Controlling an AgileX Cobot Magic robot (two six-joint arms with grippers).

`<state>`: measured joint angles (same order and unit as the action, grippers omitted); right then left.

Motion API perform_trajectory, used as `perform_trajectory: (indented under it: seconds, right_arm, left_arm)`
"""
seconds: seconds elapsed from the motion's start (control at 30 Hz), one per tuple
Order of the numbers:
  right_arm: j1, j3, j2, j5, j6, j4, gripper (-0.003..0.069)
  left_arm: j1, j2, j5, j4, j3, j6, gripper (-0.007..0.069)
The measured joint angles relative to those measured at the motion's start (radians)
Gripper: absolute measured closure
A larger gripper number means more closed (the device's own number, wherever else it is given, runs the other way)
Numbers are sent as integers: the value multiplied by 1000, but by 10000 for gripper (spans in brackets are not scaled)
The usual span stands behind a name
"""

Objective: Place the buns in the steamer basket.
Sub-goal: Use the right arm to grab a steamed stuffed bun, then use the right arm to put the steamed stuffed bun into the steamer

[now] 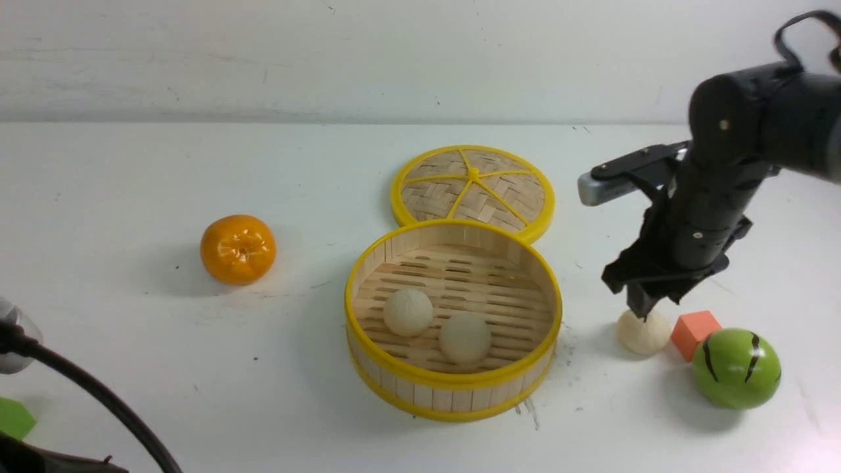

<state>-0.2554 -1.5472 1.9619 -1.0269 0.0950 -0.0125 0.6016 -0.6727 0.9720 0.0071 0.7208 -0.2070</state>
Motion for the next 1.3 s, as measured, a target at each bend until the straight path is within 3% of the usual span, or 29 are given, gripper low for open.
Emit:
perform_trajectory:
  seconds: [0.03,0.13,0.3,0.33,0.4,0.5,0.6,0.83,1.1,1.2,1.3]
  right_arm:
    - [0,-28,44,0,-4,0,170]
    - [0,-56,102,0,-7,2,109]
    - [0,-63,125,4,-9,1,144]
    - [0,-66,121,5,-9,-3,221]
    - [0,-67,117,5,-9,-6,282]
    - [0,-68,81,6,-9,-13,559]
    - [-4,-82,43,0,-9,-15,640]
    - [-128,-196,-77,-5,-5,12,645]
    - [-267,-208,1,150,12,63,634]
    - [-273,-208,70,210,12,66,572]
    - [-273,-208,125,248,-12,61,447]
  left_arm:
    - [0,0,5,-1,0,0,638]
    - [0,0,14,-7,0,0,638]
    - [0,0,17,-7,0,0,638]
    - [0,0,17,-7,0,0,638]
    - [0,0,17,-7,0,0,638]
    - [0,0,8,-7,0,0,638]
    - [0,0,4,-7,0,0,638]
    - [0,0,-2,-7,-1,0,638]
    - [0,0,-2,-7,-1,0,637]
    - [0,0,-2,-7,-1,0,635]
    - [0,0,-2,-7,-1,0,630]
